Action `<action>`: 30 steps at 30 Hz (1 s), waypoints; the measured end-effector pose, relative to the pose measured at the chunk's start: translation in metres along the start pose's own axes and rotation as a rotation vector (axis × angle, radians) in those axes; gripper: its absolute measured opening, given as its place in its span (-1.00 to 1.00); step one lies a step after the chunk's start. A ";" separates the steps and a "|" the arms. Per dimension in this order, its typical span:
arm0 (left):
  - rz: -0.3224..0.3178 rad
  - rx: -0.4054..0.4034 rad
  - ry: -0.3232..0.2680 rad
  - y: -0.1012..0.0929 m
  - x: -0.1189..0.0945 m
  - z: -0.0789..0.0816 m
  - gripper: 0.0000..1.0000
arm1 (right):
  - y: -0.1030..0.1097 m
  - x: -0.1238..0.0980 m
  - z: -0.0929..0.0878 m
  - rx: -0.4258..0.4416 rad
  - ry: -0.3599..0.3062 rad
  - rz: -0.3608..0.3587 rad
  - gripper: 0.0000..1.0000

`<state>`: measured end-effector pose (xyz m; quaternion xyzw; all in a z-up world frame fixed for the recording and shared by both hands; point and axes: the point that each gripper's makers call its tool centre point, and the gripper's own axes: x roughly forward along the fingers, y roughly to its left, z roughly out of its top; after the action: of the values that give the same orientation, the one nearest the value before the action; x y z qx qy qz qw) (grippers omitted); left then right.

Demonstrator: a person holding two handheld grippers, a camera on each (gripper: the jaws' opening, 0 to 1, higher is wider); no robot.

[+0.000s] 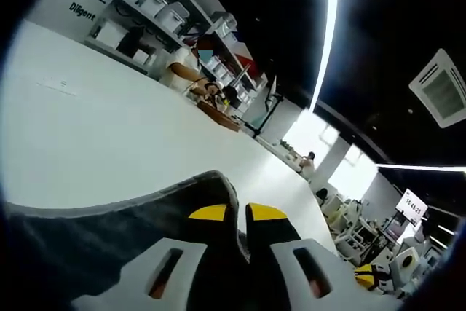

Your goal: Open the folded towel by lifting each exposed corner and separating the folded layers until the towel lies flat within the target outline without major curled edges

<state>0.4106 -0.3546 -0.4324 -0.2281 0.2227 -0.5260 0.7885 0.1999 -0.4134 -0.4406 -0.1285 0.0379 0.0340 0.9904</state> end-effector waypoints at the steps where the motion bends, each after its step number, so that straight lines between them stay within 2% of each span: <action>1: -0.001 -0.002 -0.002 -0.001 -0.001 0.000 -0.84 | -0.002 -0.001 0.000 0.005 -0.001 -0.009 -1.00; 6: -0.011 -0.016 -0.007 -0.001 0.000 0.002 -0.81 | -0.012 -0.006 -0.005 0.030 0.002 -0.050 -1.00; 8: -0.049 -0.009 -0.018 -0.007 0.001 0.004 -0.75 | -0.017 -0.007 -0.007 0.037 0.007 -0.069 -1.00; 11: -0.063 -0.028 -0.029 -0.010 0.001 0.004 -0.74 | -0.024 -0.009 -0.015 0.066 0.028 -0.106 -1.00; 21: -0.111 -0.073 -0.047 -0.022 0.006 0.002 -0.71 | -0.037 -0.011 -0.030 0.122 0.052 -0.152 -1.00; 30: -0.124 -0.069 -0.046 -0.027 0.011 -0.003 -0.70 | -0.042 -0.012 -0.039 0.130 0.078 -0.174 -1.00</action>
<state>0.3930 -0.3750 -0.4199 -0.2805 0.2078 -0.5604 0.7510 0.1890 -0.4647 -0.4665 -0.0681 0.0674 -0.0596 0.9936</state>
